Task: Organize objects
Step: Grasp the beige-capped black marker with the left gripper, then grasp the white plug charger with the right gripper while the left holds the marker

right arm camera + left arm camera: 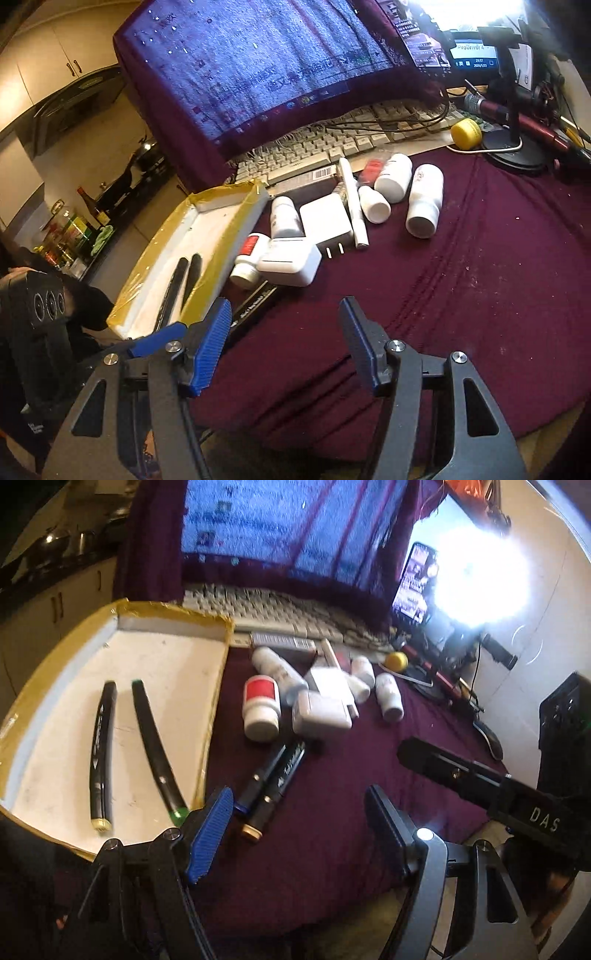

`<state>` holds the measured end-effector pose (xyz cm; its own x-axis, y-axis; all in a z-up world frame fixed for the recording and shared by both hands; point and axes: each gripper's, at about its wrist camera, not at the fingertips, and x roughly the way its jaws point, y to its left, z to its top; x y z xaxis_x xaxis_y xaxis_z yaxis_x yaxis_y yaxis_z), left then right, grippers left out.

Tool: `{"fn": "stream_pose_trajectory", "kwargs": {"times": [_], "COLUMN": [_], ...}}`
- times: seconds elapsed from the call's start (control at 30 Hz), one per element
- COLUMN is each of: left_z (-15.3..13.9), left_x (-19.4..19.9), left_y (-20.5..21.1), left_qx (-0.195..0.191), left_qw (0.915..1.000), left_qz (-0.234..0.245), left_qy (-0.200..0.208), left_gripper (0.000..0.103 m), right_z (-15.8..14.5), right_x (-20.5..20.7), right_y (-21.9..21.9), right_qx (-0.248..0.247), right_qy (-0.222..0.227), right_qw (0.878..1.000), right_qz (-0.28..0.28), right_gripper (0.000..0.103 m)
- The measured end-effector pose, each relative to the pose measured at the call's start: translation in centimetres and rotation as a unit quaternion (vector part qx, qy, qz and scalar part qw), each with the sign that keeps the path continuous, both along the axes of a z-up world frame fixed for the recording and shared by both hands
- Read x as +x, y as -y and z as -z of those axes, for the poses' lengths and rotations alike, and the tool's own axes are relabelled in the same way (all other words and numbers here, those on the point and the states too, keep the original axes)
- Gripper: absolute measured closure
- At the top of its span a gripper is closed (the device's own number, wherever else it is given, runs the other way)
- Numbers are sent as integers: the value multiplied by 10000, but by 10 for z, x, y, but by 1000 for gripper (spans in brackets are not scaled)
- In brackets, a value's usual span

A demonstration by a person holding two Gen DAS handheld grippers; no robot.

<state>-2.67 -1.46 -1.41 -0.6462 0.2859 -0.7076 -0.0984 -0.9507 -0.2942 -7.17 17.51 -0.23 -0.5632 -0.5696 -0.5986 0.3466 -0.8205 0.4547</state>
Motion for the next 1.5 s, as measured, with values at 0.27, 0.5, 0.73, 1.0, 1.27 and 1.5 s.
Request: {"fn": "stream_pose_trajectory", "kwargs": {"times": [0.27,0.5,0.73,1.0,1.27,1.5], "left_z": [13,17,21,29,24,24], "left_x": [-23,-22,-34,-22,14,15], "left_y": [-23,-33,-40,-50,-41,-33], "left_qx": [-398,-480,-781,-911,-872,-624], "left_qw": [9990,9982,9963,9947,9948,9964], "left_qz": [192,347,283,250,-5,-82], "left_qy": [40,100,206,409,526,562], "left_gripper": [37,47,67,91,91,91], "right_z": [8,6,7,13,8,11], "right_x": [-1,-1,-1,-5,-14,-53], "right_y": [-7,-13,-11,-16,1,30], "right_qx": [-74,-141,-138,-190,-300,112], "right_qy": [129,143,149,252,49,165], "right_qw": [9999,9997,9997,9994,9995,9998], "right_qz": [47,130,107,137,-20,-29], "right_gripper": [43,43,43,43,43,42]}}
